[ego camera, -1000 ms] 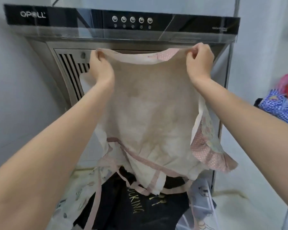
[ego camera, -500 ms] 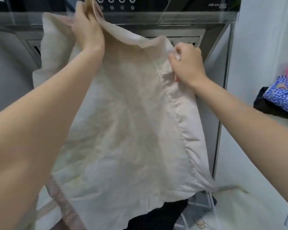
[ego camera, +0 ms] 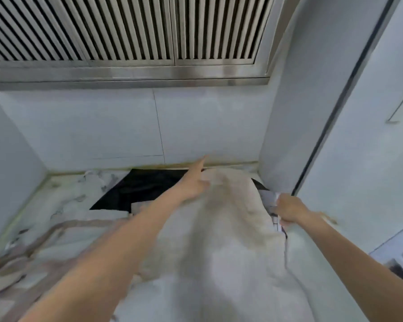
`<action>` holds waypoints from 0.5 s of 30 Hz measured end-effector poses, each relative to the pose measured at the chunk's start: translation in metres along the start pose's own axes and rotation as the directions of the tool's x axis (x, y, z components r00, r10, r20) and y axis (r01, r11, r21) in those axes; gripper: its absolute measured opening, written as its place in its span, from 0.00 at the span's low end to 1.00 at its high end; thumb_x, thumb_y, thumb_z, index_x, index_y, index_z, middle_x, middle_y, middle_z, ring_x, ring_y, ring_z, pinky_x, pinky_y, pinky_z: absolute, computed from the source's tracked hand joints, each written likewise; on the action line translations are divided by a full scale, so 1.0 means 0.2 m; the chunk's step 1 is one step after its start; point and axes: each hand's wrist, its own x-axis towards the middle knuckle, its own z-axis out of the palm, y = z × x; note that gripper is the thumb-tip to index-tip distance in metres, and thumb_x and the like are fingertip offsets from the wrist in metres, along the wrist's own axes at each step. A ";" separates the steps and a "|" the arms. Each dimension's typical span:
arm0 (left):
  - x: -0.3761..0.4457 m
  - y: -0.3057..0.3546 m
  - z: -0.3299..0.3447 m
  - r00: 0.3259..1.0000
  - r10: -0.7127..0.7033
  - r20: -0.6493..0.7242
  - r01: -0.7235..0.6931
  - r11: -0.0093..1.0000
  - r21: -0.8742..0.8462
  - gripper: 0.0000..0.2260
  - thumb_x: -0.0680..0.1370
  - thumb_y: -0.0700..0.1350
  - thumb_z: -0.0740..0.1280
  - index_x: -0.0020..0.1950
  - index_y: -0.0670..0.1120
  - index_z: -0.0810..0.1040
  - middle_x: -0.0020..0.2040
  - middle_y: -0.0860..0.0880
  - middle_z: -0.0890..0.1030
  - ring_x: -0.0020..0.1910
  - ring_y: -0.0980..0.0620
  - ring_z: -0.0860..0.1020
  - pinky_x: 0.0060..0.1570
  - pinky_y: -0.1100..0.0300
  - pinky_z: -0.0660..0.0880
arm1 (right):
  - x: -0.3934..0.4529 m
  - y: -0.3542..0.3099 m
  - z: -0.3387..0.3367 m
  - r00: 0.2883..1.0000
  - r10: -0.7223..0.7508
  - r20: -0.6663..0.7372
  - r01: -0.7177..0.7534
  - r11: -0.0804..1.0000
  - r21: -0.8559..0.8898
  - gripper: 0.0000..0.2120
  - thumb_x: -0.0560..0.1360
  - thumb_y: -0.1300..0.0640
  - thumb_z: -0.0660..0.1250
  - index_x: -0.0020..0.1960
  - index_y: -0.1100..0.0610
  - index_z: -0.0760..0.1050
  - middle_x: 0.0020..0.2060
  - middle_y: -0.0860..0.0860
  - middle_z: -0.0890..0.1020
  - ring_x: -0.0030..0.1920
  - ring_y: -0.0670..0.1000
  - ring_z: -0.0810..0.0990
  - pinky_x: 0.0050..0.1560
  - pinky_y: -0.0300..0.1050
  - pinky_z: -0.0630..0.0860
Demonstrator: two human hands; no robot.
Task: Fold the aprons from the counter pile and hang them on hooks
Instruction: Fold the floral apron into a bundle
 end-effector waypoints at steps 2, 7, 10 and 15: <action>-0.08 -0.24 0.03 0.993 -0.121 0.011 0.117 0.977 0.177 0.26 0.76 0.34 0.65 0.74 0.41 0.62 0.73 0.44 0.65 0.72 0.46 0.64 0.63 0.64 0.60 | 0.08 -0.03 0.10 0.994 -0.043 0.101 0.040 0.999 0.036 0.07 0.77 0.61 0.60 0.49 0.65 0.73 0.46 0.58 0.77 0.37 0.55 0.78 0.32 0.41 0.68; -0.22 -0.75 -0.05 0.852 -0.523 -0.024 0.490 0.781 0.388 0.30 0.76 0.39 0.65 0.75 0.45 0.57 0.71 0.42 0.66 0.65 0.41 0.70 0.60 0.52 0.70 | 0.32 -0.26 0.31 0.985 -0.127 0.119 0.112 0.985 0.130 0.21 0.77 0.60 0.62 0.68 0.62 0.64 0.62 0.58 0.67 0.47 0.55 0.76 0.32 0.40 0.76; -0.24 -0.88 -0.07 0.846 -0.528 -0.071 0.512 0.769 0.383 0.34 0.74 0.45 0.69 0.76 0.48 0.55 0.71 0.44 0.65 0.65 0.40 0.70 0.58 0.53 0.70 | 0.46 -0.31 0.43 0.993 -0.111 -0.025 0.113 0.989 0.092 0.29 0.74 0.60 0.65 0.72 0.61 0.58 0.69 0.59 0.59 0.68 0.60 0.63 0.58 0.54 0.75; -0.21 -0.94 0.01 0.889 -0.453 -0.065 0.405 0.713 0.572 0.28 0.75 0.49 0.68 0.73 0.51 0.63 0.65 0.46 0.72 0.59 0.42 0.75 0.55 0.52 0.73 | 0.67 -0.42 0.40 0.920 -0.316 -0.233 0.298 0.948 -0.109 0.36 0.73 0.66 0.65 0.76 0.61 0.51 0.75 0.56 0.55 0.68 0.59 0.66 0.54 0.50 0.72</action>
